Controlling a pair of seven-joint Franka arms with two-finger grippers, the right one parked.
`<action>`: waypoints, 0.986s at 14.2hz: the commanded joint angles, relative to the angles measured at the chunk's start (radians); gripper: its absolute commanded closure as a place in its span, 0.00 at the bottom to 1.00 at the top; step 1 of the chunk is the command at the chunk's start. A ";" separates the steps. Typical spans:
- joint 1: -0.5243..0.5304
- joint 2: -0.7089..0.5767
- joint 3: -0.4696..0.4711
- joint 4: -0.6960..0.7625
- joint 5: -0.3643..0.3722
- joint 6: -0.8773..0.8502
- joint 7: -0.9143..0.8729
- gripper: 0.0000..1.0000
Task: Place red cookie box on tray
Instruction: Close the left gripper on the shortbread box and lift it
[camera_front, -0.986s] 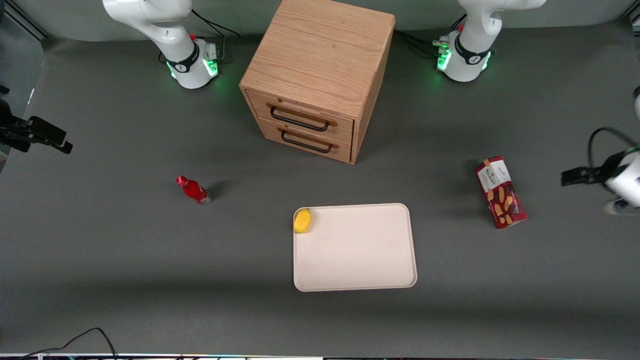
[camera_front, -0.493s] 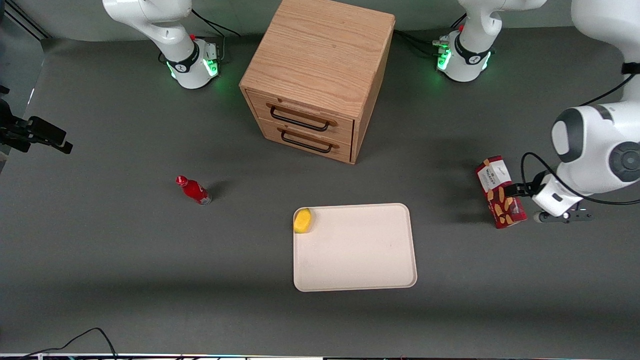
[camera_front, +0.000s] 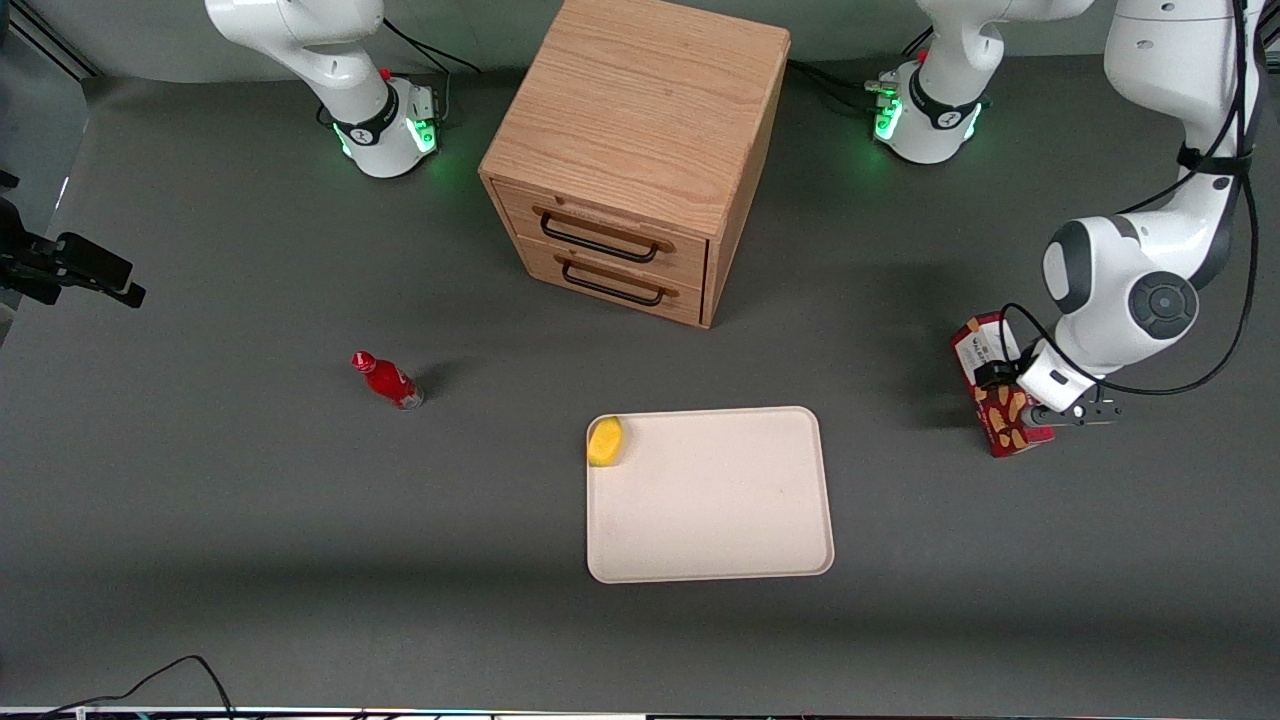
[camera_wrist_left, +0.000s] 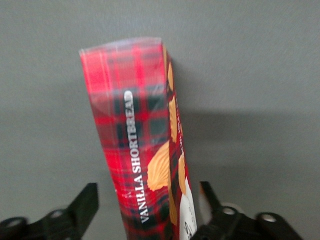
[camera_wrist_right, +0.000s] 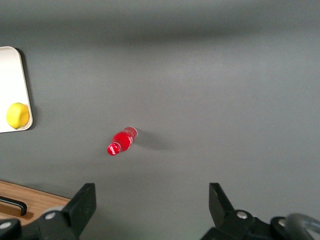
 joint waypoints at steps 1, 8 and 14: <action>-0.004 -0.025 0.005 -0.011 -0.010 -0.004 -0.014 1.00; -0.008 -0.072 0.002 0.107 -0.009 -0.154 -0.017 1.00; -0.011 -0.091 -0.168 0.699 -0.009 -0.845 -0.220 1.00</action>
